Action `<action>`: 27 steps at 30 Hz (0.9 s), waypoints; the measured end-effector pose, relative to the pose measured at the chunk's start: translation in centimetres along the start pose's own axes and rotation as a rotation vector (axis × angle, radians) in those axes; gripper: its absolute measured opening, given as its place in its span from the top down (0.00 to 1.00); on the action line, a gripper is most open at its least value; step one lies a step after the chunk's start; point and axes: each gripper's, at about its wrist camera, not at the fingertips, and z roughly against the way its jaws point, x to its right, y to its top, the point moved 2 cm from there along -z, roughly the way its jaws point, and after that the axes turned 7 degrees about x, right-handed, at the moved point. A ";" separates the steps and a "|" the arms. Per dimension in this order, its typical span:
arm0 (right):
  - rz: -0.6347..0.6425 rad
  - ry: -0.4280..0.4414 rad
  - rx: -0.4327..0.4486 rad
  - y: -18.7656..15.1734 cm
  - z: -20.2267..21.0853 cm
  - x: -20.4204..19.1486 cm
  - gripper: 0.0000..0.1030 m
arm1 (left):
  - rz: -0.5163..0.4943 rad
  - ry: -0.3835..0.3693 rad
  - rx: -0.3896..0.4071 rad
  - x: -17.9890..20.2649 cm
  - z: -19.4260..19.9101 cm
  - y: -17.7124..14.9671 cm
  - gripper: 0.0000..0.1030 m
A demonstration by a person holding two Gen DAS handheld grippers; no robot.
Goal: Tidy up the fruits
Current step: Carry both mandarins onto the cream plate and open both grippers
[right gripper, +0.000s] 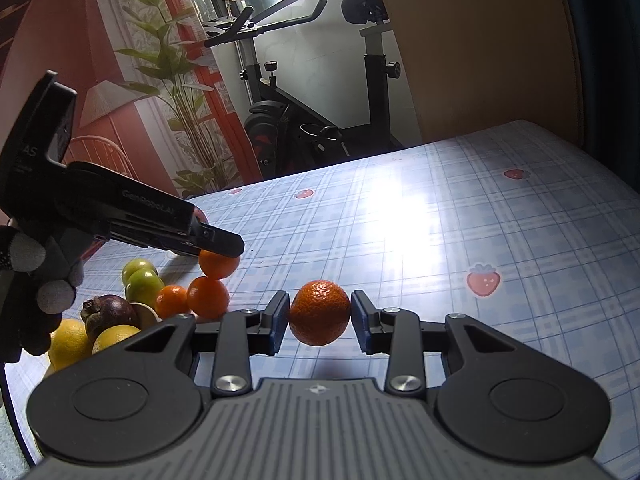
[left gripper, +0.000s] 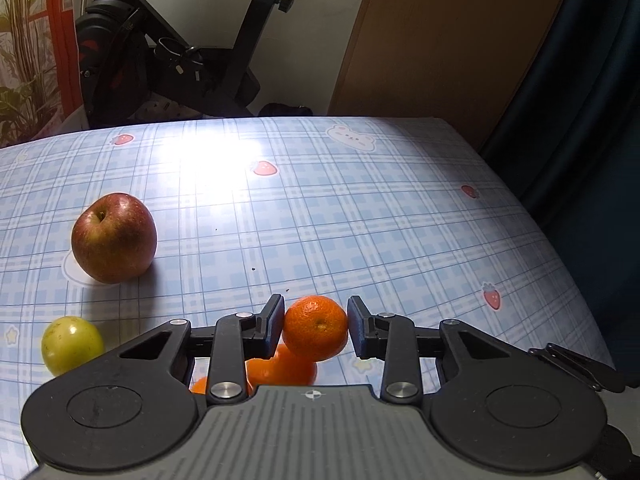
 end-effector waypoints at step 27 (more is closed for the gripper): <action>0.205 0.218 -0.094 -2.8 1.5 -16.1 0.65 | 0.109 0.067 0.029 -8.0 16.2 -12.4 0.65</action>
